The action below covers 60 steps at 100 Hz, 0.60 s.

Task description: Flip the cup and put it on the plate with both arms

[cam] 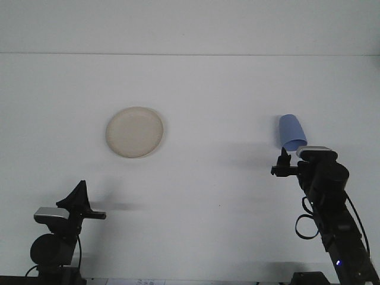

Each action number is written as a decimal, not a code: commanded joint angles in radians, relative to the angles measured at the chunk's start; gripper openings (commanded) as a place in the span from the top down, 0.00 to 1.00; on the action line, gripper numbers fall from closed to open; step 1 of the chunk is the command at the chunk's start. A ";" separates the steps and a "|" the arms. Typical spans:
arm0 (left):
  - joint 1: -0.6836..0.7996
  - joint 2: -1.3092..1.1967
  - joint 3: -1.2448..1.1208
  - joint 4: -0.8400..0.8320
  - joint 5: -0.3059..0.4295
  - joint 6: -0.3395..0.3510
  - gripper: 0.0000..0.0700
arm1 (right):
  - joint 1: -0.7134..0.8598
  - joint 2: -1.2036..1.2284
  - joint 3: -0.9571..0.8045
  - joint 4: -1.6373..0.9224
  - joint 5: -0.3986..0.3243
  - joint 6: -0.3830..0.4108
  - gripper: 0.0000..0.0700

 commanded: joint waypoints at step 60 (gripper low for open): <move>0.001 -0.002 -0.019 0.012 0.003 -0.003 0.98 | 0.000 0.521 -0.051 0.557 0.030 0.040 0.35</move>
